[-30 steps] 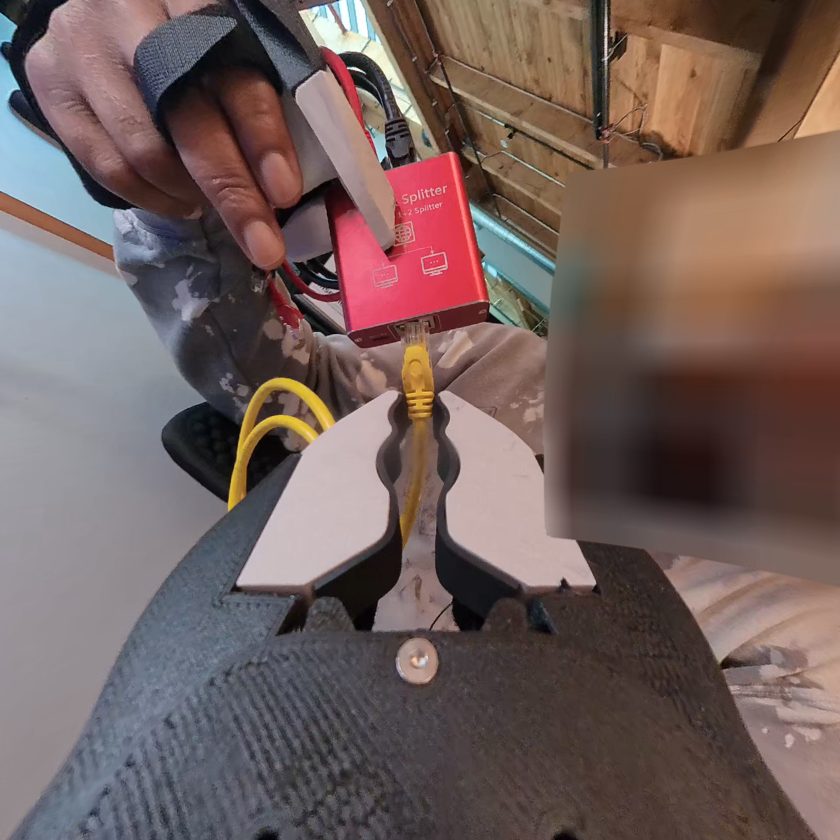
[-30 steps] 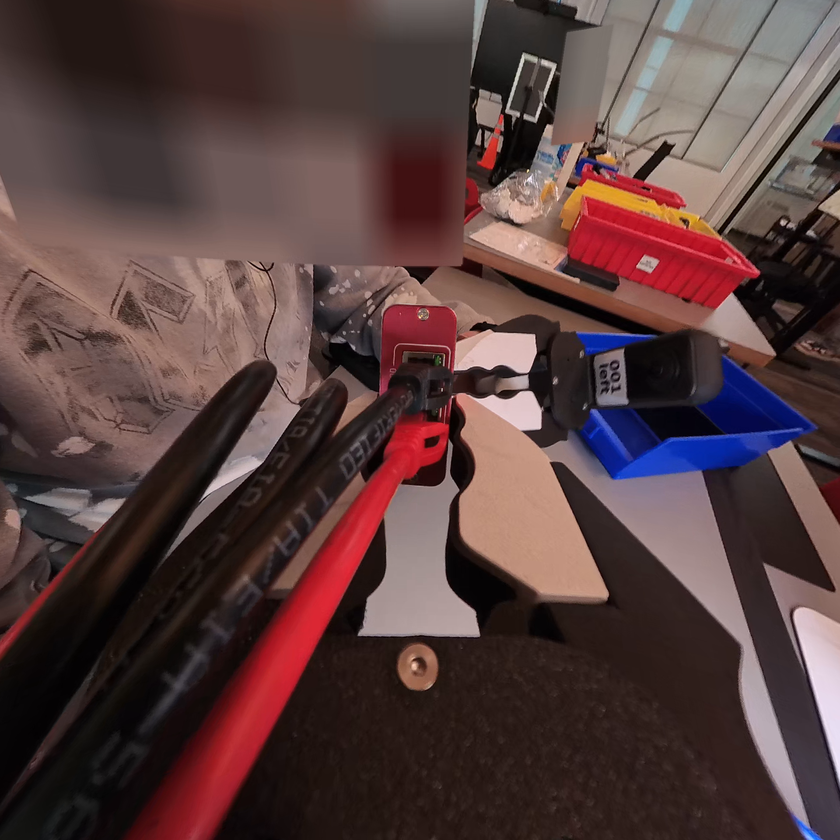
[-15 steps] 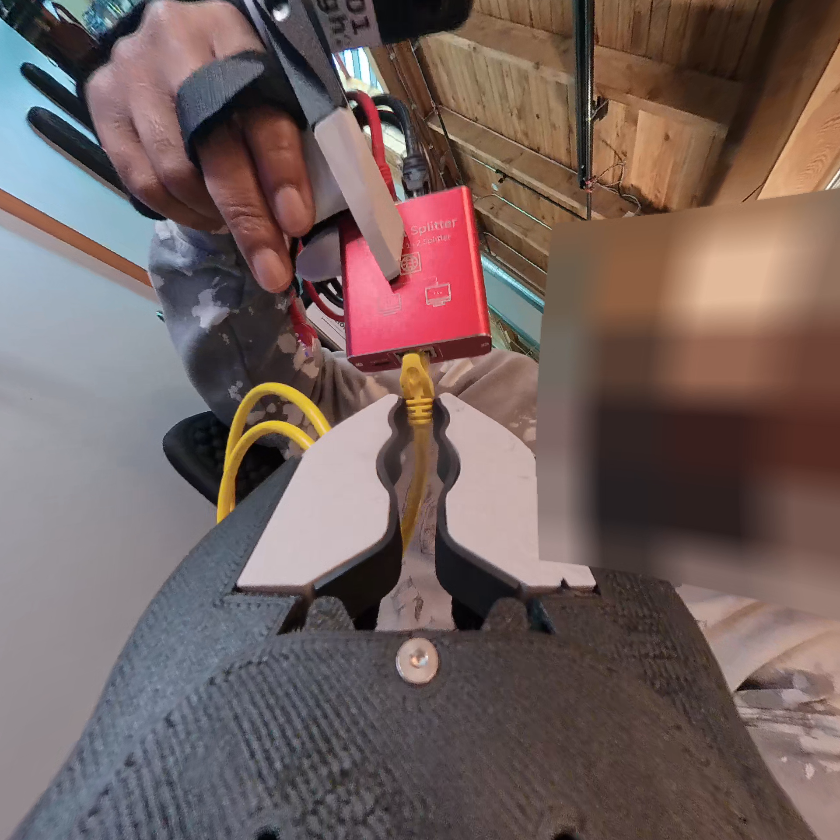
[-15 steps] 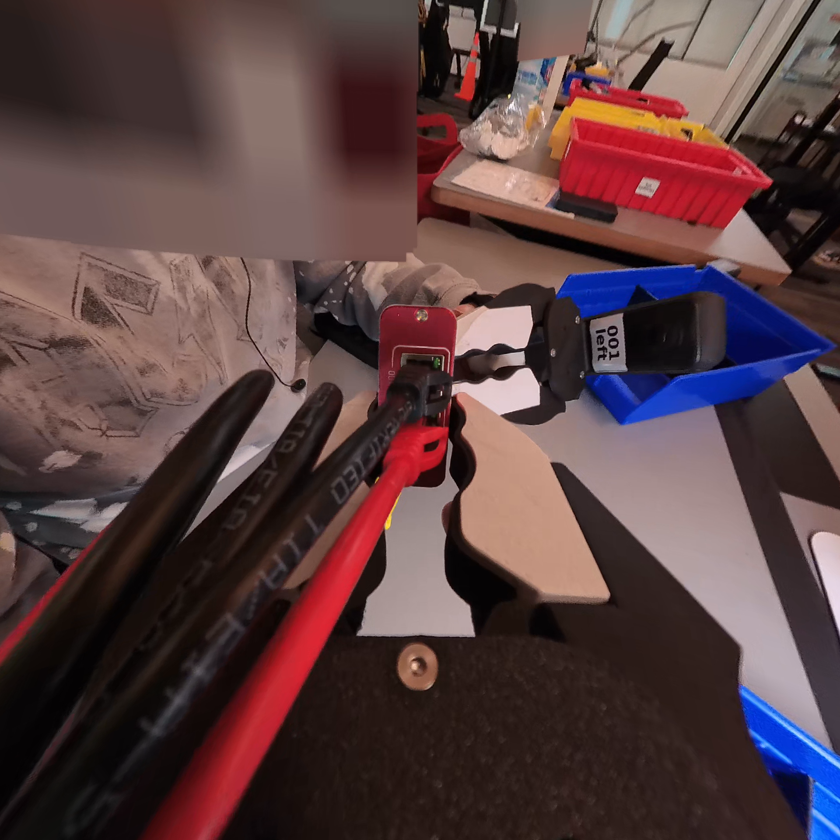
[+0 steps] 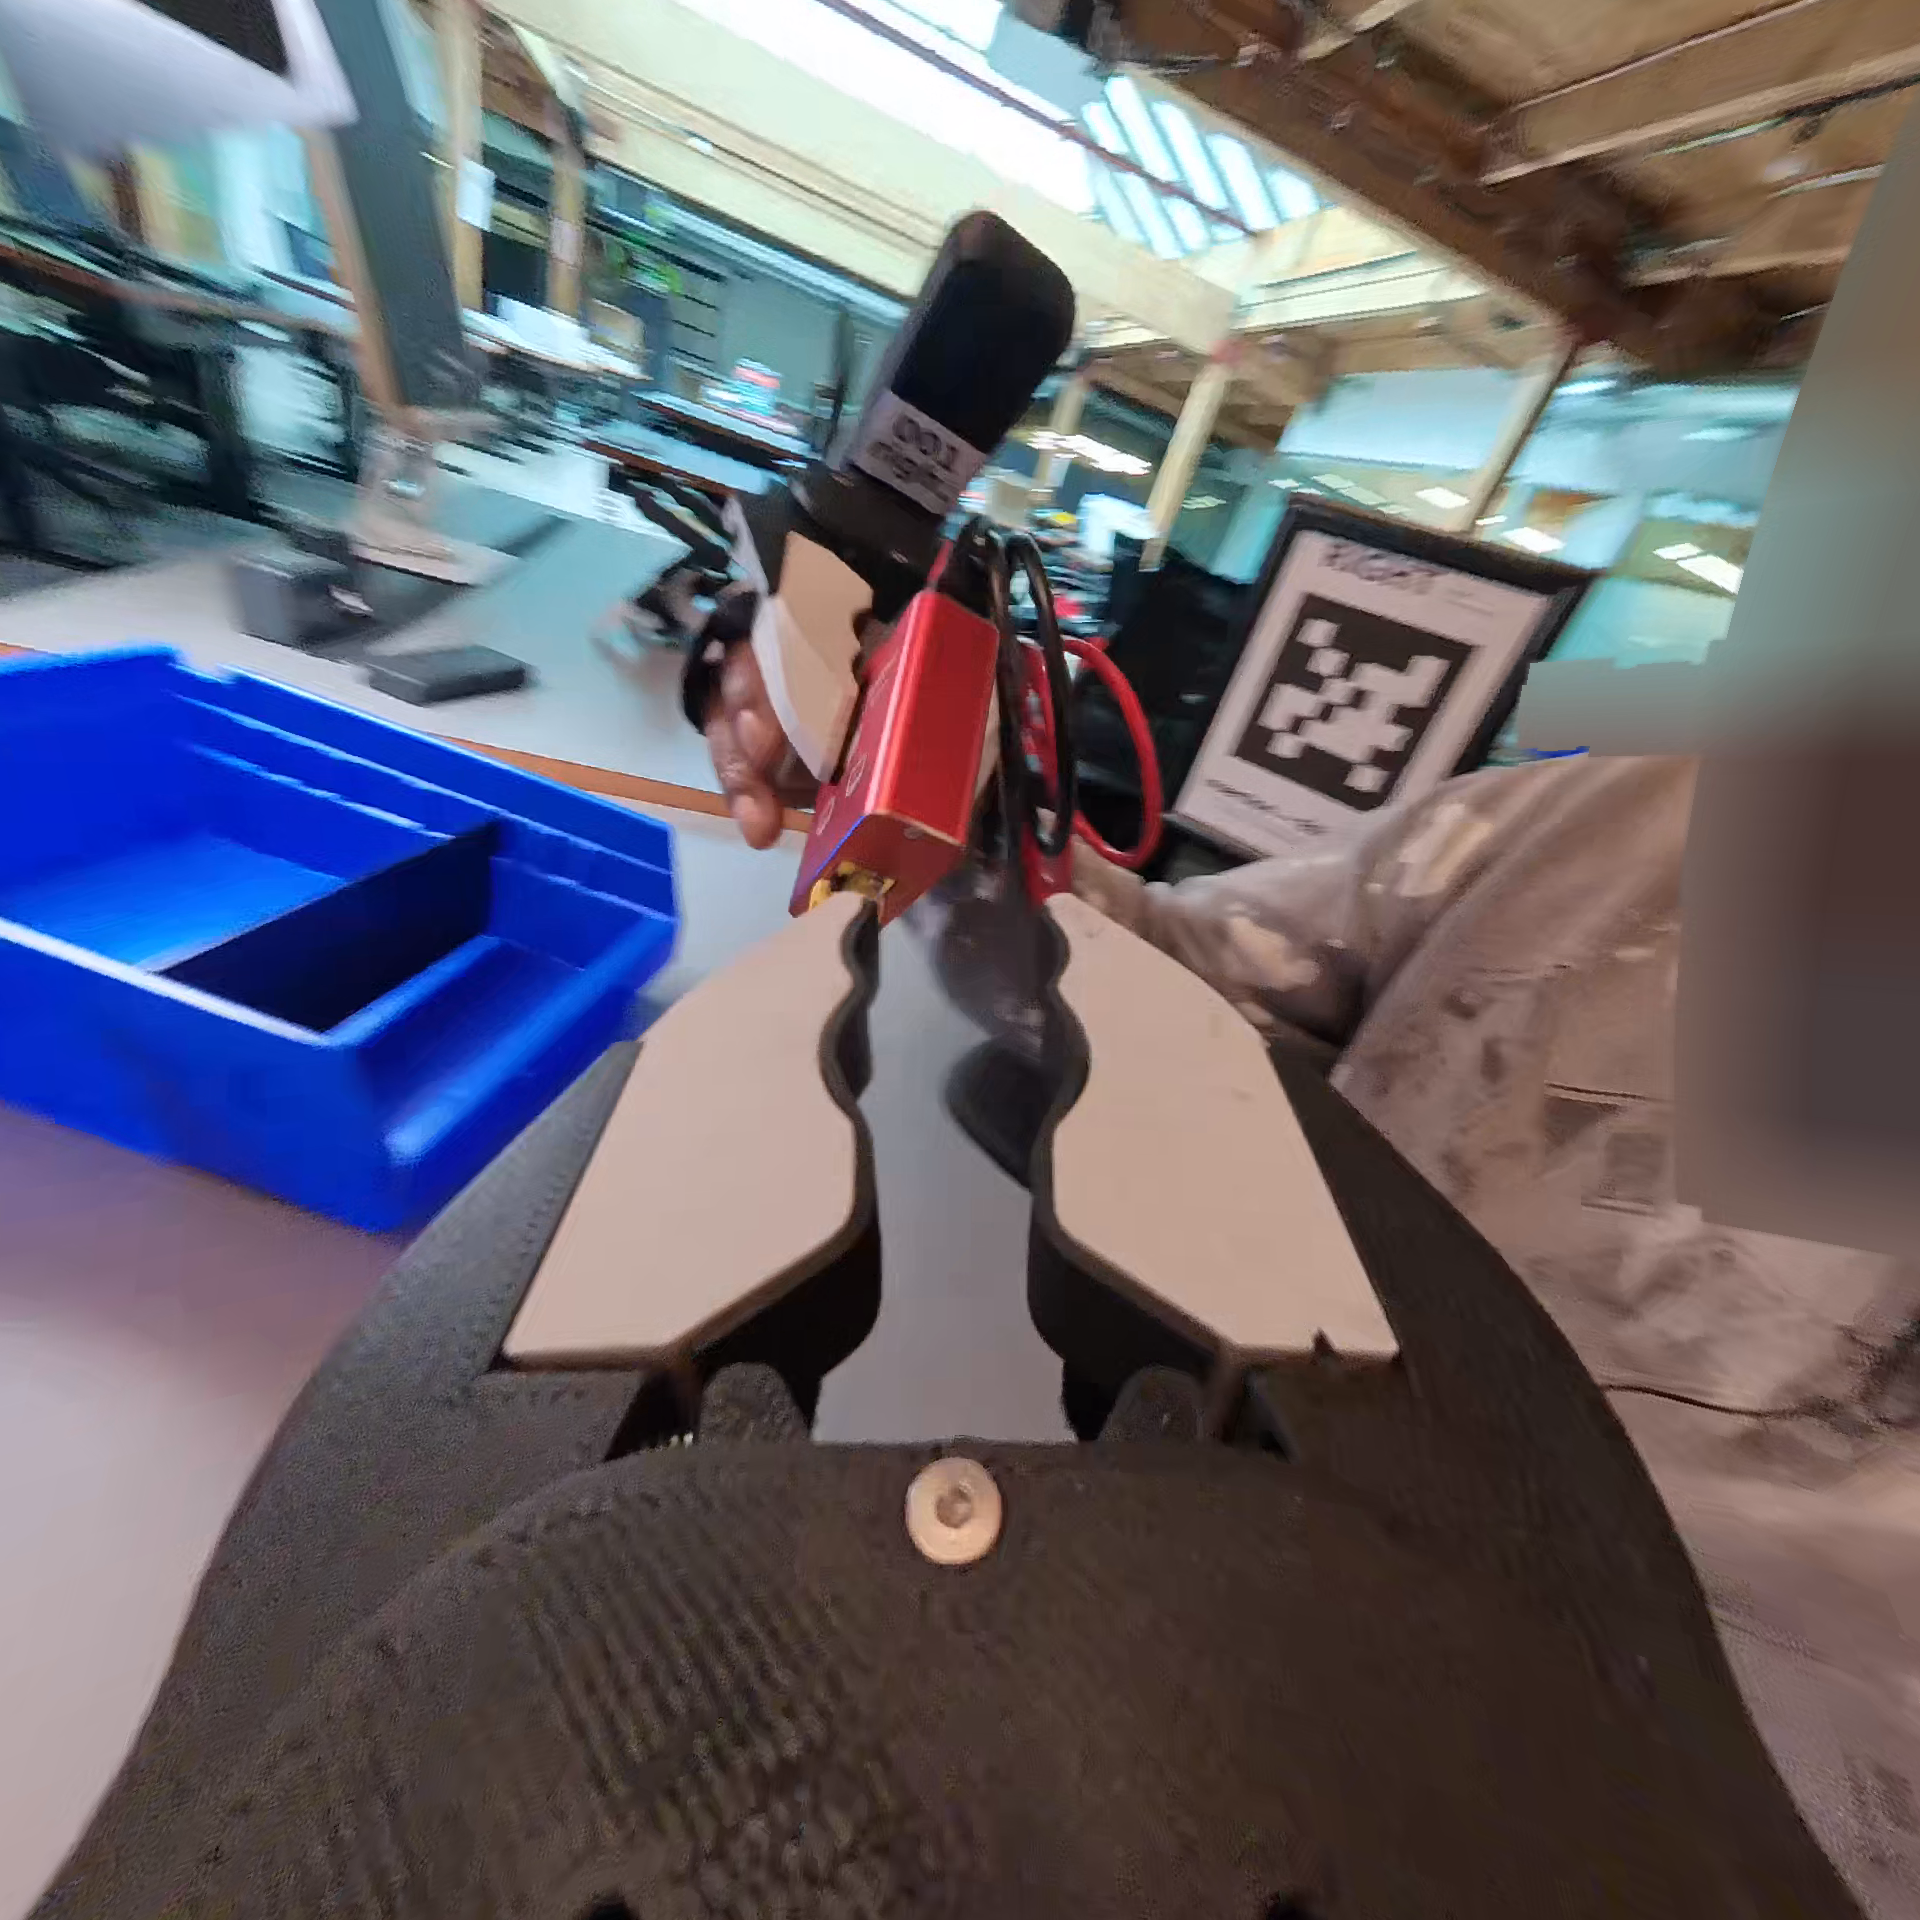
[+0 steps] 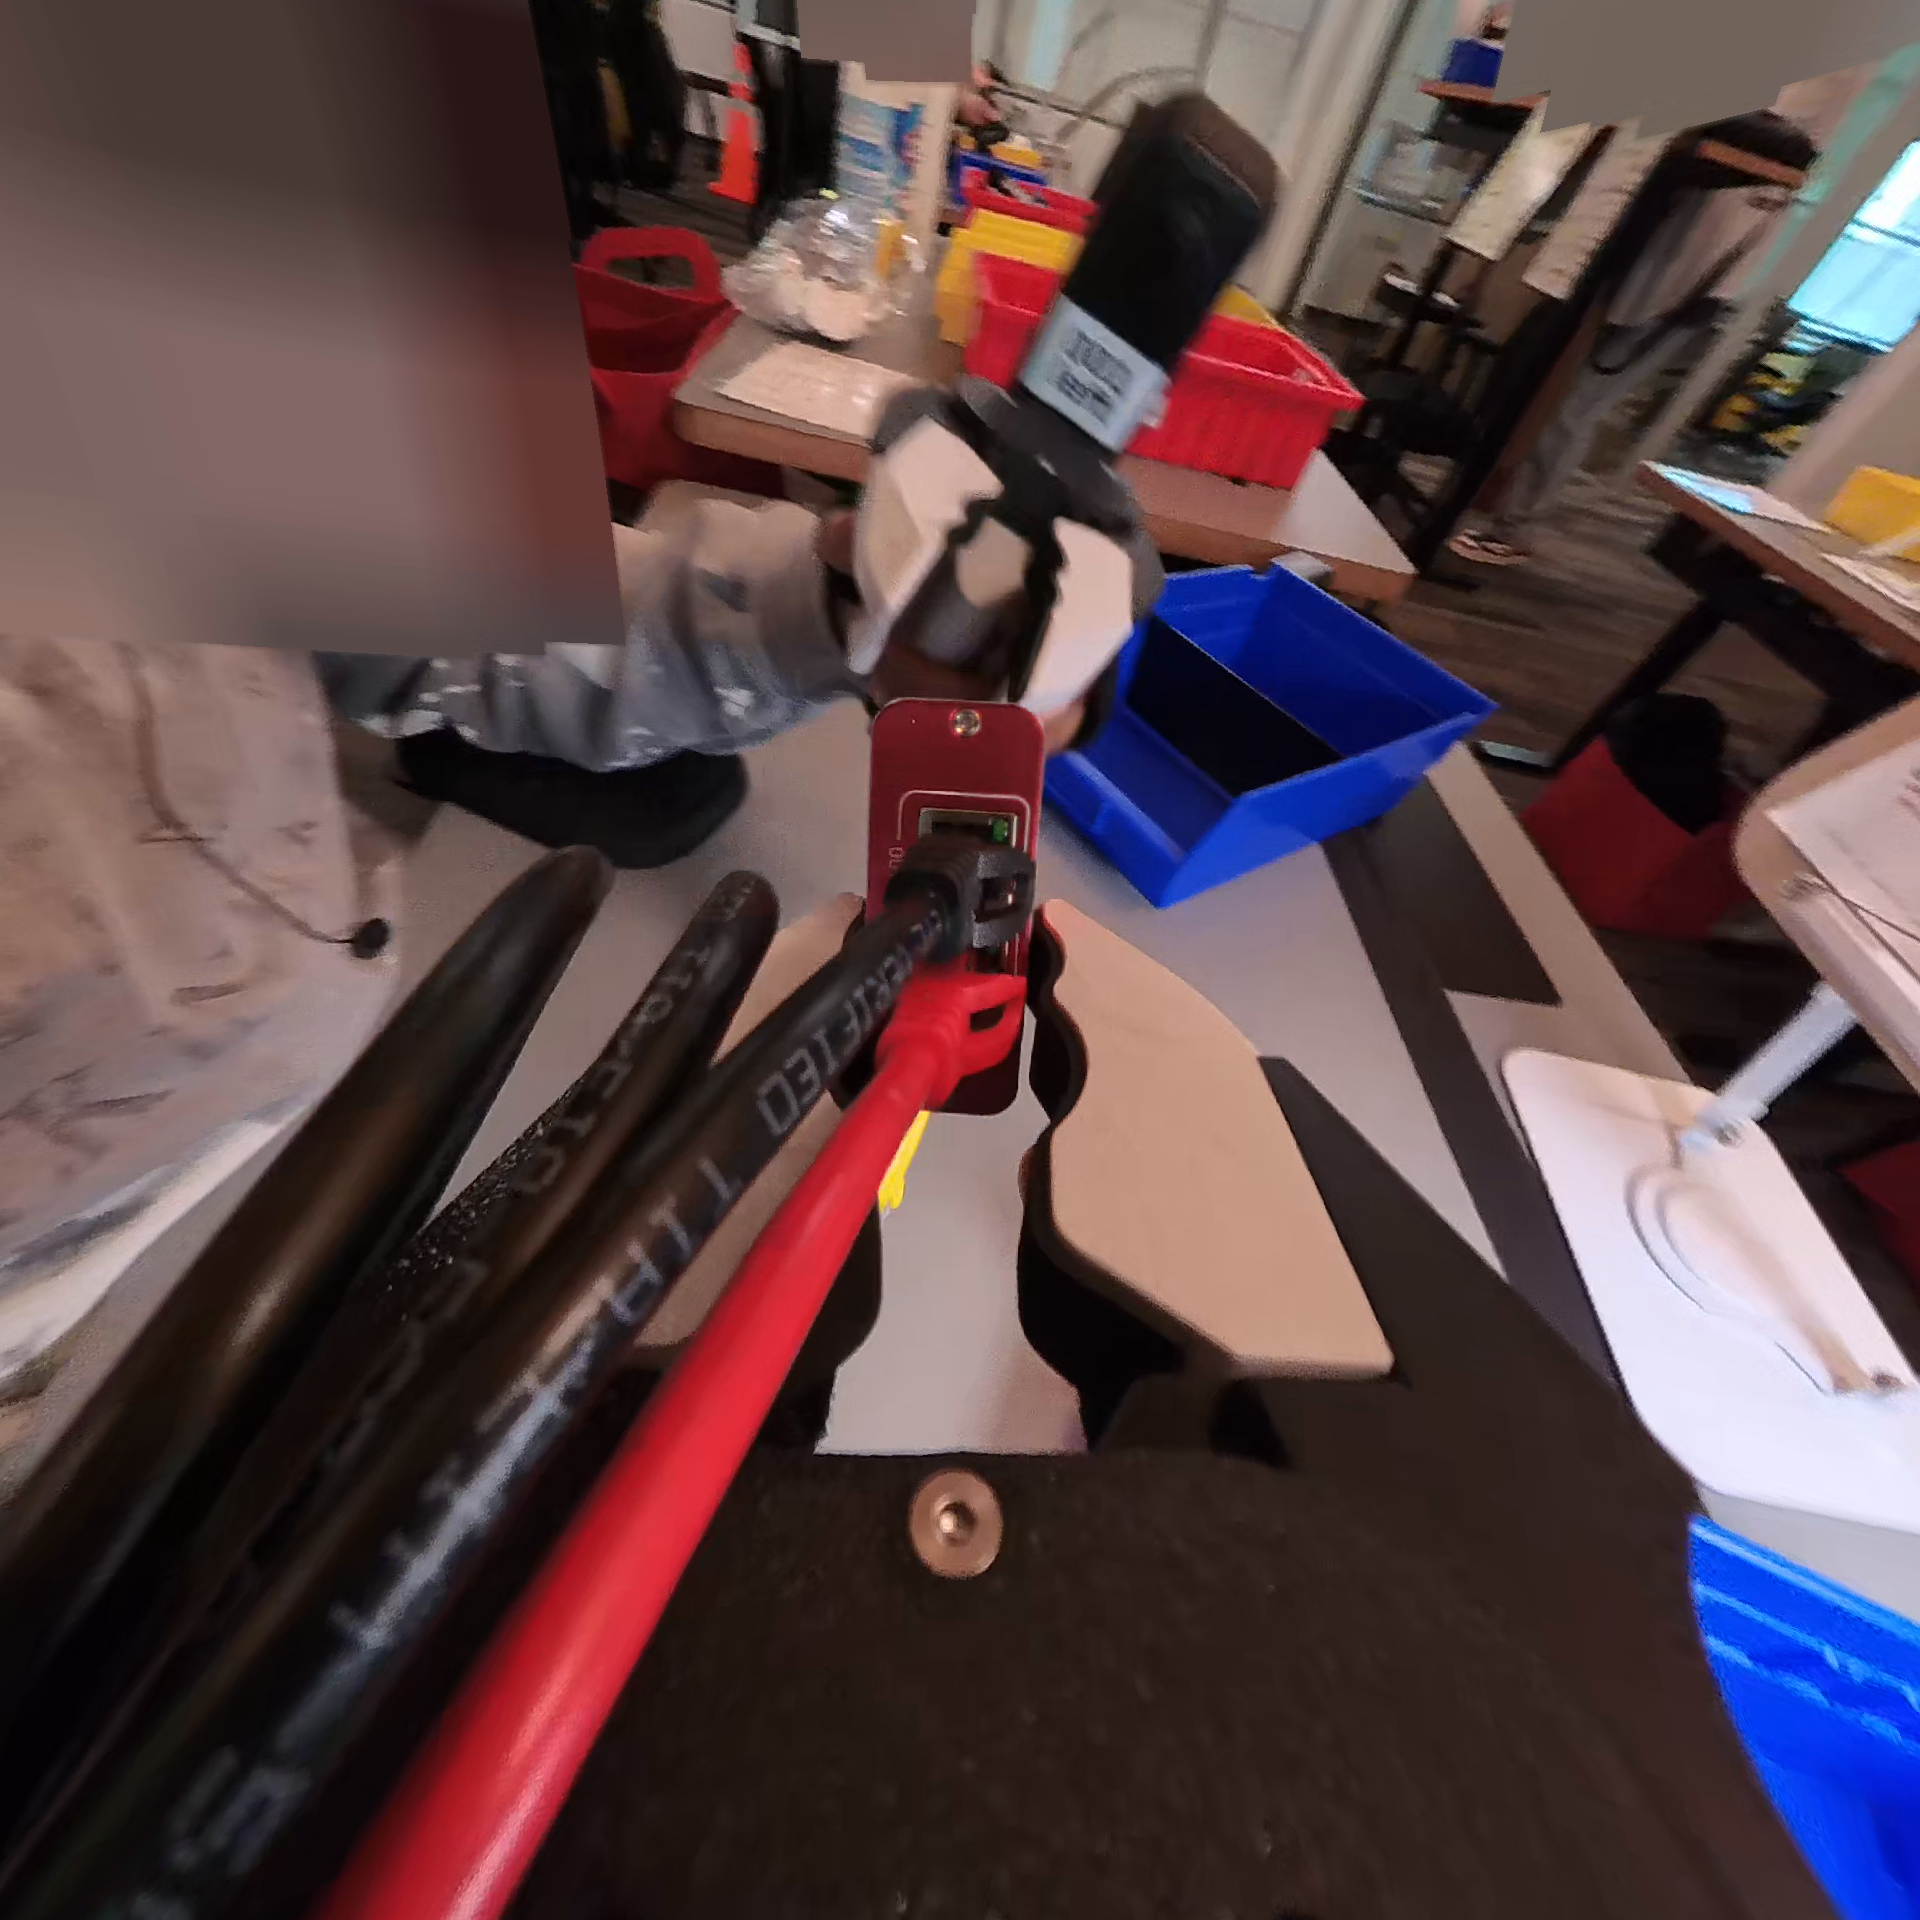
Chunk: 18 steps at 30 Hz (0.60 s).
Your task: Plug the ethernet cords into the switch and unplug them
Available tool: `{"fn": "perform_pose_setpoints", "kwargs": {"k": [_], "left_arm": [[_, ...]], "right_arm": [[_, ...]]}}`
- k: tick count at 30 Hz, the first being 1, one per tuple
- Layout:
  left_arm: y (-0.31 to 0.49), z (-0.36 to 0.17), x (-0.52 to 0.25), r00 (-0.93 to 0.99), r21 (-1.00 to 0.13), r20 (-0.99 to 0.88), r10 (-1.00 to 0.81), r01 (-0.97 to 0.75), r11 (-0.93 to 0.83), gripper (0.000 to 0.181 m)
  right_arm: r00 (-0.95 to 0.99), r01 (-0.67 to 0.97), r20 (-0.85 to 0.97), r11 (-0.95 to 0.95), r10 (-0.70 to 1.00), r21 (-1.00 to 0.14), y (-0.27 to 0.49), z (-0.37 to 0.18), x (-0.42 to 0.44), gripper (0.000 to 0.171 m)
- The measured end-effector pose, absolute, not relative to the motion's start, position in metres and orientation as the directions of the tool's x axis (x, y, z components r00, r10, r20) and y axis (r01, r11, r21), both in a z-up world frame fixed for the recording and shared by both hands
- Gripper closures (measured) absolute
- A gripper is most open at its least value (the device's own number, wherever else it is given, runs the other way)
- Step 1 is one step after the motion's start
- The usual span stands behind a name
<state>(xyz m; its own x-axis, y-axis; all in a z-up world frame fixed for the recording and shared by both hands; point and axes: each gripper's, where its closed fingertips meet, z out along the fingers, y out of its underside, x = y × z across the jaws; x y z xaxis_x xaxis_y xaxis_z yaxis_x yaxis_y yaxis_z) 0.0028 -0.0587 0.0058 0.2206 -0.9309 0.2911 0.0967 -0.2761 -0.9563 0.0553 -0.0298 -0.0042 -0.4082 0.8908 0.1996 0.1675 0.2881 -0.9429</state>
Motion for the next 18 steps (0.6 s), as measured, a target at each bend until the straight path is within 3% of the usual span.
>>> {"fn": "perform_pose_setpoints", "kwargs": {"k": [5, 8, 13, 18], "left_arm": [[-0.040, -0.002, -0.010, 0.508, -0.991, 0.018, -0.861, -0.105, -0.082, 0.132], [-0.036, -0.013, -0.005, 0.542, -0.976, -0.088, -0.836, -0.216, -0.037, 0.130], [-0.050, -0.026, 0.009, 0.436, -0.967, 0.014, -0.900, -0.223, -0.123, 0.136], [-0.063, -0.050, 0.018, 0.348, -0.920, 0.106, -0.931, -0.322, -0.225, 0.155]], "right_arm": [[-0.280, 0.212, 0.185, 0.249, 0.942, -0.945, -0.015, -0.009, 0.030, 0.145], [-0.304, 0.248, 0.125, 0.205, 0.944, -0.947, -0.027, -0.016, 0.017, 0.145], [-0.372, 0.433, -0.051, 0.125, 0.927, -0.893, -0.050, -0.044, 0.010, 0.145], [-0.438, 0.537, -0.068, 0.200, 0.896, -0.819, -0.066, -0.069, 0.014, 0.146]]}}
